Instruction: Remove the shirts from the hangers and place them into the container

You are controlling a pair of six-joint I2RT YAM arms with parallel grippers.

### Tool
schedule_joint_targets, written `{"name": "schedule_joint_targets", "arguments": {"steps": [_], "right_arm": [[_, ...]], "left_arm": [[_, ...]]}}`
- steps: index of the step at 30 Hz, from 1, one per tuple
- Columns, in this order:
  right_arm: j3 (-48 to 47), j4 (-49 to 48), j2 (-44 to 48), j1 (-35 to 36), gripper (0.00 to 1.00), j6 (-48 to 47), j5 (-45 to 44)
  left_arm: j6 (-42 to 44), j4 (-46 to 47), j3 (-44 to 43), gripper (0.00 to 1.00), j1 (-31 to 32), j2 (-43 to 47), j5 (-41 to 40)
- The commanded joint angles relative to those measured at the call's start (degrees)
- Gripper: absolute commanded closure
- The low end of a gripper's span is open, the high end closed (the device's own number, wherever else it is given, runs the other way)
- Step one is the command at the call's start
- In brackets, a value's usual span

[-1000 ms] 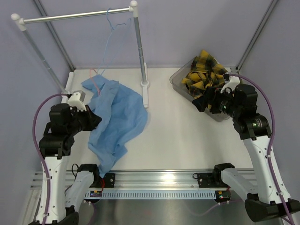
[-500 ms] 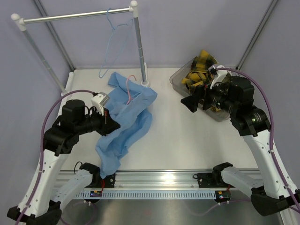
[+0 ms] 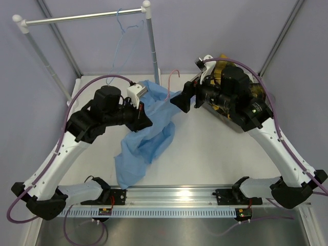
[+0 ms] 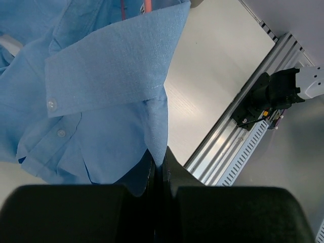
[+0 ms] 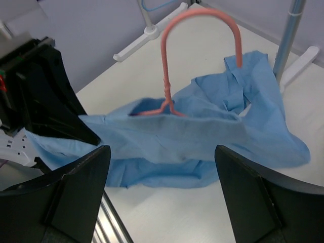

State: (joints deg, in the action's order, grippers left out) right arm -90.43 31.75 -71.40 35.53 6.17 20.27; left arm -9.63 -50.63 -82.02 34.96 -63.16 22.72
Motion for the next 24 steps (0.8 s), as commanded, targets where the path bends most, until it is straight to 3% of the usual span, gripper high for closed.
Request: {"name": "schedule_joint_targets", "arguments": {"steps": [1, 10, 16, 19, 23, 24], "right_arm": [[-4.8, -4.1, -2.1, 1.6, 0.09, 0.3, -4.2], [-10.6, -4.4, -8.5, 2.4, 0.21, 1.4, -5.7], [-12.0, -4.3, -11.0, 2.7, 0.36, 1.8, -6.0], [-12.5, -4.0, -11.7, 2.7, 0.48, 1.6, -6.6], [-12.9, -3.3, -12.0, 2.8, 0.78, 0.9, -7.4], [-13.0, -3.1, -11.9, 2.7, 0.92, 0.8, -8.2]], "left_arm": [[-0.6, 5.7, -4.1, 1.00, 2.9, -1.2, -1.7], [-0.8, 6.3, -6.6, 1.00, 5.5, -3.3, -2.4], [-0.5, 6.6, -7.2, 1.00, 6.3, -3.7, -2.4], [-0.3, 6.9, -7.2, 1.00, 6.4, -3.7, -2.5], [0.0, 6.9, -7.6, 1.00, 6.4, -3.8, -2.8], [0.0, 6.9, -7.6, 1.00, 6.4, -3.8, -3.7]]}}
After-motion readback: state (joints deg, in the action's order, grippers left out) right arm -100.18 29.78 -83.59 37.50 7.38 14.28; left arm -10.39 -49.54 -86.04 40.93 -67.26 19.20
